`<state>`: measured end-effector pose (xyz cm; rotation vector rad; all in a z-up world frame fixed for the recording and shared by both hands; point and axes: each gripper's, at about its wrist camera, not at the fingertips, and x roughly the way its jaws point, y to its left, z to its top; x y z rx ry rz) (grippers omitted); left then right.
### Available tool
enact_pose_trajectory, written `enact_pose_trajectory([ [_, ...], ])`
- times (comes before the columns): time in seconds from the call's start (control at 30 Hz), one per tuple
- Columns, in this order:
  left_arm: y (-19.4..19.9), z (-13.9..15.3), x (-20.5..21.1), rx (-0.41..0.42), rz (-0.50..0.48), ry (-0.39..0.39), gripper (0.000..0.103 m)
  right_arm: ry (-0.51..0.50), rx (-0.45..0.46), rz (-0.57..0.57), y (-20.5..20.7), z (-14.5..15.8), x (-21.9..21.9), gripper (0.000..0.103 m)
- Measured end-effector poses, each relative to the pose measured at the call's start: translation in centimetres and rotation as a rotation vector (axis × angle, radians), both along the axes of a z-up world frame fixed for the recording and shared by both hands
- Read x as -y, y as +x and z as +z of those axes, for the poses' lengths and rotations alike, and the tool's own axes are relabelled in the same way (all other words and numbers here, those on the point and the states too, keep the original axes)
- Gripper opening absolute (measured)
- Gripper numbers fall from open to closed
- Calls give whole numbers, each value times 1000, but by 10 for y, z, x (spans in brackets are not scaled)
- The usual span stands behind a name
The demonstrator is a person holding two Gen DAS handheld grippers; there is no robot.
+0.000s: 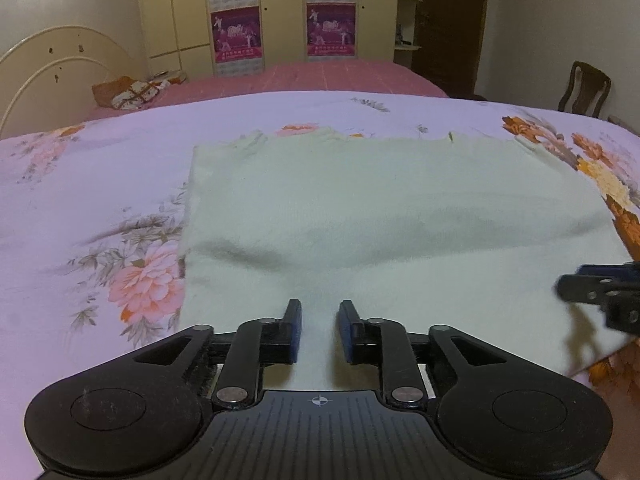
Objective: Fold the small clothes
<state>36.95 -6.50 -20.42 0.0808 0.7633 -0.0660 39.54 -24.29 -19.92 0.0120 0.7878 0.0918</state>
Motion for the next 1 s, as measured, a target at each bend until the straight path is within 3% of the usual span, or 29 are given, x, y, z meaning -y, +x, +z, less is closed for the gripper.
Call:
enact_pose_trajectory([
  [0.07, -1, 0, -1, 2, 8, 8, 38, -14, 1, -22, -3, -2, 10, 26],
  [0.13, -2, 0, -4, 2, 34, 27, 64, -23, 3, -46, -9, -3, 20, 26],
  [0.17, -2, -2, -7, -7, 63, 34, 86, -21, 2, -61, -11, -3, 26, 26],
  [0.2, -2, -3, -10, -15, 79, 29, 90, -19, 1, -72, -12, -3, 29, 26],
  [0.27, -4, -5, -16, -14, 75, 4, 90, -12, -2, -91, -15, -3, 31, 27],
  [0.4, -6, -5, -16, -8, 61, 25, 90, 4, -5, -115, -19, 0, 31, 28],
  [0.53, -10, 0, -15, -11, 62, 20, 90, 46, 10, -125, -28, 6, 30, 35],
  [0.73, -23, 9, -7, -19, 29, 8, 90, 73, 34, -87, -30, 16, 11, 39],
  [1.0, -43, 11, -7, -20, 35, -19, 90, 58, 8, -79, -32, 6, 0, 40],
])
